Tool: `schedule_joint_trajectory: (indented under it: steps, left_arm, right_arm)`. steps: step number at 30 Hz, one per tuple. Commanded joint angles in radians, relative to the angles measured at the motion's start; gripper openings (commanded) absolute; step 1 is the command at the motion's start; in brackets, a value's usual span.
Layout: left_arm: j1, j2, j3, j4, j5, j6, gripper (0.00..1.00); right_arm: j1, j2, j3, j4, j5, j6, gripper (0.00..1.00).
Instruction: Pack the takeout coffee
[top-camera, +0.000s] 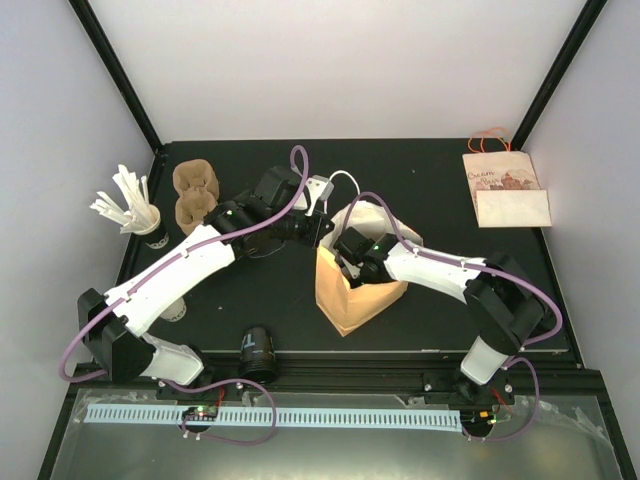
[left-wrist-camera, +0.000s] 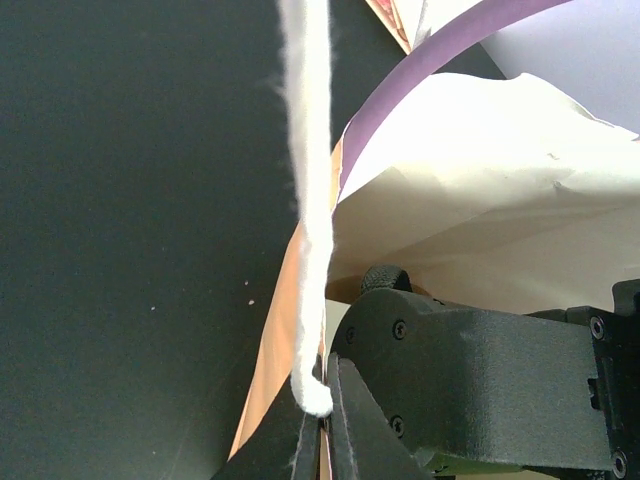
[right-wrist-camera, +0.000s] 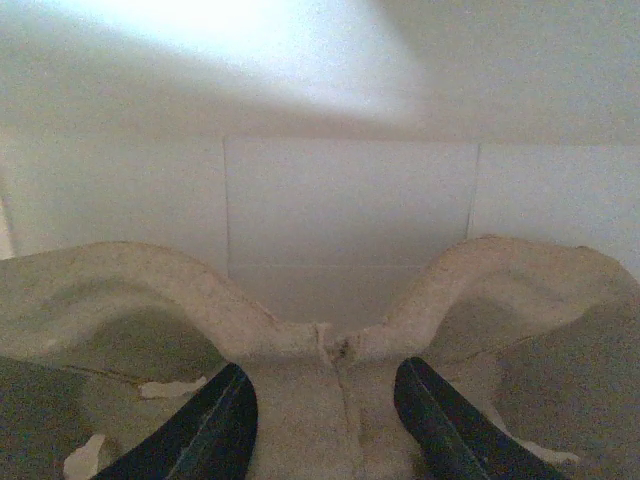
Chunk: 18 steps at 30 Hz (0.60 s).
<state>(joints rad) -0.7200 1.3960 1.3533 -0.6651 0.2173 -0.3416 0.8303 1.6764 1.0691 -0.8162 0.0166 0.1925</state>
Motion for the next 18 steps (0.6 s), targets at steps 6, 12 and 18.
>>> schedule_joint_trajectory:
  steps: [6, 12, 18]
  left_arm:
    - [-0.001, -0.008, 0.072, 0.070, 0.008, 0.006, 0.02]
    - [-0.001, -0.014, 0.073, 0.067, 0.005, 0.016, 0.02]
    - [-0.001, -0.011, 0.076, 0.052, 0.018, 0.025, 0.02]
  right_arm:
    - [0.008, 0.073, -0.095, 0.001, -0.025, 0.045, 0.39]
    - [0.008, 0.033, -0.064, -0.037, 0.003, 0.042, 0.42]
    - [0.008, -0.028, 0.005, -0.094, 0.007, 0.027, 0.99]
